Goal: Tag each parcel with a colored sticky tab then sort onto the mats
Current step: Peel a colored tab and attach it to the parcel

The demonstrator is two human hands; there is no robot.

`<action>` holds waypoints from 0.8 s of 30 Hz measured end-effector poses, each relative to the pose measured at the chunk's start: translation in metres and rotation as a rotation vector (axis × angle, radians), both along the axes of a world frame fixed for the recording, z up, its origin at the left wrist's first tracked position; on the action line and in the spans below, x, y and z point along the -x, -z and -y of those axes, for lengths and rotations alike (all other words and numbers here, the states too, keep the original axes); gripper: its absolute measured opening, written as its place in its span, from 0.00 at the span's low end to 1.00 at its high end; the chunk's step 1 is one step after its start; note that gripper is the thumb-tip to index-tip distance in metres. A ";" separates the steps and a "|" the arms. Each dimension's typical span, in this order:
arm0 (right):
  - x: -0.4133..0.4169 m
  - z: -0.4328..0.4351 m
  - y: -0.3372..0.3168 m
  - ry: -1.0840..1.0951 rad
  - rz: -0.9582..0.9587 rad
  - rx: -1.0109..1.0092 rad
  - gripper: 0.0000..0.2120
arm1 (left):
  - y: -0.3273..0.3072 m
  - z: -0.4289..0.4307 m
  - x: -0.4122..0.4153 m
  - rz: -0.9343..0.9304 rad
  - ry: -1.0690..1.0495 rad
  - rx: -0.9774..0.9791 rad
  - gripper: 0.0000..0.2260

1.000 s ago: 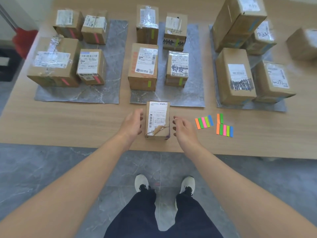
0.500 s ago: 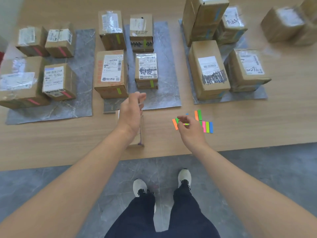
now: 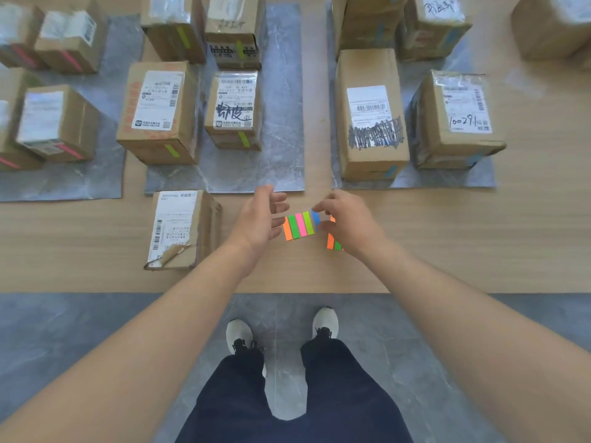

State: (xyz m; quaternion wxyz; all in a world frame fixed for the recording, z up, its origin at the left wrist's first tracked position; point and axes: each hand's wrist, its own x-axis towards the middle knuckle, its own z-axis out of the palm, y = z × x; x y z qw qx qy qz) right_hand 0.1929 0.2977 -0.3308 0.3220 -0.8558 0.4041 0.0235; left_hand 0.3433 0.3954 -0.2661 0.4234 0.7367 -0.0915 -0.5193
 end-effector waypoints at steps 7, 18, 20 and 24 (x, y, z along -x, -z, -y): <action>-0.001 0.015 0.010 -0.228 -0.043 -0.003 0.17 | 0.015 0.008 0.017 0.033 0.001 -0.021 0.19; -0.017 0.038 0.010 -0.280 -0.089 -0.081 0.14 | 0.053 -0.027 0.029 0.856 0.809 0.020 0.16; -0.017 0.040 0.011 -0.266 -0.067 -0.093 0.13 | 0.056 -0.029 0.029 0.915 0.861 0.014 0.21; -0.019 0.043 0.012 -0.251 -0.053 -0.118 0.11 | 0.053 -0.030 0.029 1.000 0.958 -0.027 0.17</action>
